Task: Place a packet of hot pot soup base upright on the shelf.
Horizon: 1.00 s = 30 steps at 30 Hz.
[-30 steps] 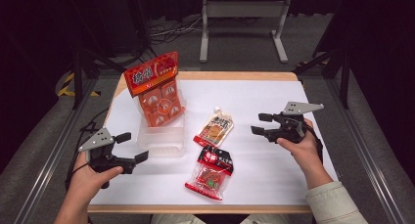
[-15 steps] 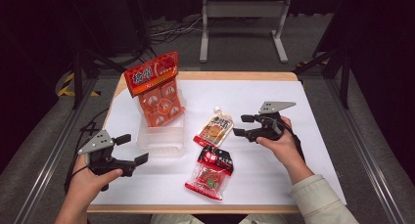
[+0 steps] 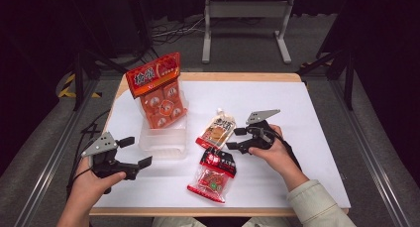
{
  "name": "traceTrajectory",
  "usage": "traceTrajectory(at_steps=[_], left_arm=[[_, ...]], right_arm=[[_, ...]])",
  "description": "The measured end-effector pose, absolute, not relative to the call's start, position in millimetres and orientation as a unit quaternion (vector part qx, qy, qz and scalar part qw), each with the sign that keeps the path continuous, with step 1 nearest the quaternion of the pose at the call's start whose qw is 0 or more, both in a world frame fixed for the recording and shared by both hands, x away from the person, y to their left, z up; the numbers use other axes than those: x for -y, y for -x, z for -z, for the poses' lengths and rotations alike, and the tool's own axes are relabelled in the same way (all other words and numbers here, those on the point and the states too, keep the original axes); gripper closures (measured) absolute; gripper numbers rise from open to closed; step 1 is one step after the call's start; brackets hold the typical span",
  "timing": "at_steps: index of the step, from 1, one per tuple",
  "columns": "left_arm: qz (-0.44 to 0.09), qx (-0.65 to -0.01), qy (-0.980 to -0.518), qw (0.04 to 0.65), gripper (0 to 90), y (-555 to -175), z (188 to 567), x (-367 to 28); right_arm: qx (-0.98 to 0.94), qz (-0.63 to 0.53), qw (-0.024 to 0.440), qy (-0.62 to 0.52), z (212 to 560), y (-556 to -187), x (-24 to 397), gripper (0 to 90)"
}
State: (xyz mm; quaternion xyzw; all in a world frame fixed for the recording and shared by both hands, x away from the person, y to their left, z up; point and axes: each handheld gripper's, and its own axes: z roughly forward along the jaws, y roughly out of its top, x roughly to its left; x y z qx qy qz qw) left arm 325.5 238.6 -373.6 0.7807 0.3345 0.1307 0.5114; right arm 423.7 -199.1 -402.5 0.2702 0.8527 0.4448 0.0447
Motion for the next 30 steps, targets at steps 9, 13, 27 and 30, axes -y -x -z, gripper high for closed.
traceTrajectory(at_steps=[9, 13, 27, 30], left_arm=[[-0.132, -0.335, -0.782, 0.509, 5.9, -326, 374, -239], [-0.129, -0.336, -0.781, 0.510, 6.0, -325, 374, -239], [-0.128, -0.338, -0.781, 0.510, 6.0, -326, 375, -237], [-0.128, -0.338, -0.781, 0.510, 6.0, -326, 375, -237]], right_arm=[[-0.869, -0.417, -0.002, -0.267, 418, -421, 187, 31.9], [-0.875, -0.405, -0.015, -0.264, 422, -420, 183, 32.6], [-0.884, -0.384, -0.062, -0.258, 434, -418, 176, 41.0], [-0.885, -0.381, -0.071, -0.258, 437, -419, 175, 41.1]])
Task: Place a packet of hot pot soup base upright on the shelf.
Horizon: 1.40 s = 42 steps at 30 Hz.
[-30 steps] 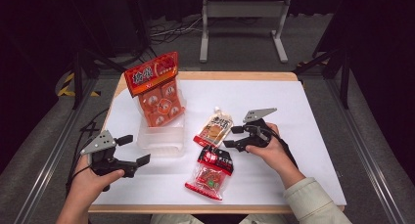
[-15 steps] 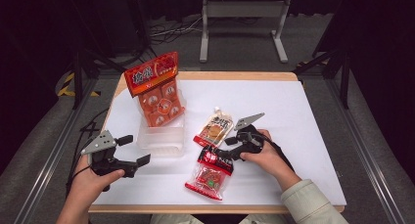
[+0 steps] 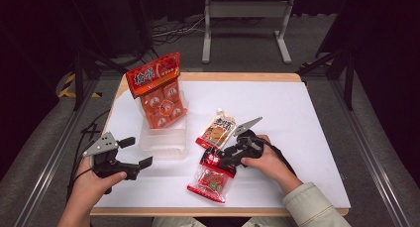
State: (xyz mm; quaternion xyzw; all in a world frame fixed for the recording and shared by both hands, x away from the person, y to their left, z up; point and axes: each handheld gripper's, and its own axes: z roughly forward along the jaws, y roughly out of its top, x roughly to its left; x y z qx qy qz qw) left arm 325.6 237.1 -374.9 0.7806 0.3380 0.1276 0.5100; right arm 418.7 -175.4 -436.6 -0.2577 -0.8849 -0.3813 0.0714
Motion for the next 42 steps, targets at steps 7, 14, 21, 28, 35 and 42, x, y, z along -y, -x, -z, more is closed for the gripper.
traceTrajectory(at_steps=[7, 14, 21, 28, 35, 42], left_arm=[[-0.127, -0.337, -0.781, 0.510, 6.0, -326, 375, -237], [-0.126, -0.338, -0.782, 0.509, 6.0, -326, 375, -237], [-0.127, -0.339, -0.781, 0.510, 6.0, -326, 375, -238], [-0.126, -0.339, -0.781, 0.509, 6.0, -326, 375, -239], [-0.127, -0.340, -0.781, 0.509, 6.0, -326, 376, -238], [-0.122, -0.339, -0.783, 0.507, 6.0, -327, 378, -235]], right_arm=[[0.886, 0.378, 0.080, 0.254, 439, -418, 173, 44.0], [0.899, 0.361, 0.061, 0.238, 437, -414, 170, 64.0], [0.908, 0.351, 0.063, 0.220, 437, -413, 168, 80.8], [0.907, 0.360, 0.051, 0.214, 433, -410, 167, 87.6], [0.901, 0.379, 0.045, 0.208, 422, -406, 168, 88.4], [0.890, 0.406, 0.047, 0.204, 405, -403, 171, 88.7]])
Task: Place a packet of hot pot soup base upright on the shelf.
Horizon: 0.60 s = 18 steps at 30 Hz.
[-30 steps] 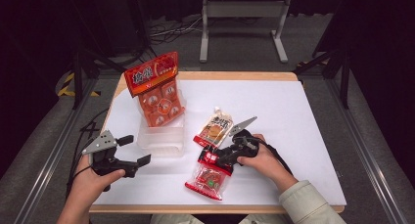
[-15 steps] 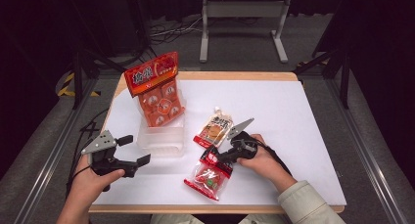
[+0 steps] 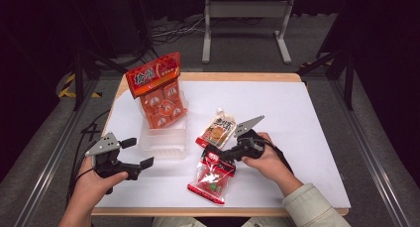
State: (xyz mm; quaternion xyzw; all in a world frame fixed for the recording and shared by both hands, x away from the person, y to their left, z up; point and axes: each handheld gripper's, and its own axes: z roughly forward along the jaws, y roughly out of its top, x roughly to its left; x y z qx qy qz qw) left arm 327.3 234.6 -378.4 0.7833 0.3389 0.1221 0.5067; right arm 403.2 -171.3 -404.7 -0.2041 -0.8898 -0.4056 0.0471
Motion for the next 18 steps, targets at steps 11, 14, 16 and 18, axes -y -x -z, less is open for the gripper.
traceTrajectory(at_steps=[11, 14, 16, 18], left_arm=[[-0.146, -0.364, -0.760, 0.518, 3.9, -327, 379, -240], [-0.147, -0.365, -0.758, 0.521, 4.1, -327, 380, -239], [-0.145, -0.363, -0.760, 0.520, 4.2, -327, 381, -239], [-0.148, -0.361, -0.760, 0.520, 4.3, -327, 381, -238]], right_arm=[[0.873, 0.447, 0.047, 0.190, 377, -397, 180, 89.1], [0.870, 0.456, 0.042, 0.184, 367, -394, 181, 89.3], [0.867, 0.462, 0.040, 0.181, 362, -393, 182, 89.5], [0.865, 0.467, 0.035, 0.181, 356, -391, 183, 89.6]])
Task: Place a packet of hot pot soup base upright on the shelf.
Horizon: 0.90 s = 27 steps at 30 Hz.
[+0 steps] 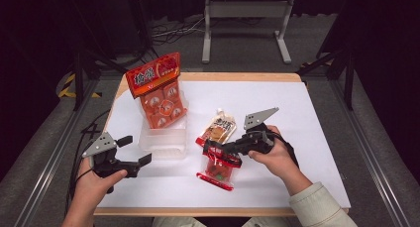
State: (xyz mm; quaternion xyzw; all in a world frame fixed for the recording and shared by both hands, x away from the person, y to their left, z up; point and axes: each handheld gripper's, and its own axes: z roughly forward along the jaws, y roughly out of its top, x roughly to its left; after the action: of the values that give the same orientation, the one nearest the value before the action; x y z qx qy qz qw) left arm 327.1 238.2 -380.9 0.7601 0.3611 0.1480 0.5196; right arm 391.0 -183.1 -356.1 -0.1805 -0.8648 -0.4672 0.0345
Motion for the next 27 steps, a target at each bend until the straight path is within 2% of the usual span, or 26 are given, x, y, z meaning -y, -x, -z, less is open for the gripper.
traceTrajectory(at_steps=[27], left_arm=[[-0.168, -0.363, -0.734, 0.549, 3.3, -327, 390, -241]], right_arm=[[0.857, 0.492, -0.036, 0.150, 299, -407, 188, 89.8]])
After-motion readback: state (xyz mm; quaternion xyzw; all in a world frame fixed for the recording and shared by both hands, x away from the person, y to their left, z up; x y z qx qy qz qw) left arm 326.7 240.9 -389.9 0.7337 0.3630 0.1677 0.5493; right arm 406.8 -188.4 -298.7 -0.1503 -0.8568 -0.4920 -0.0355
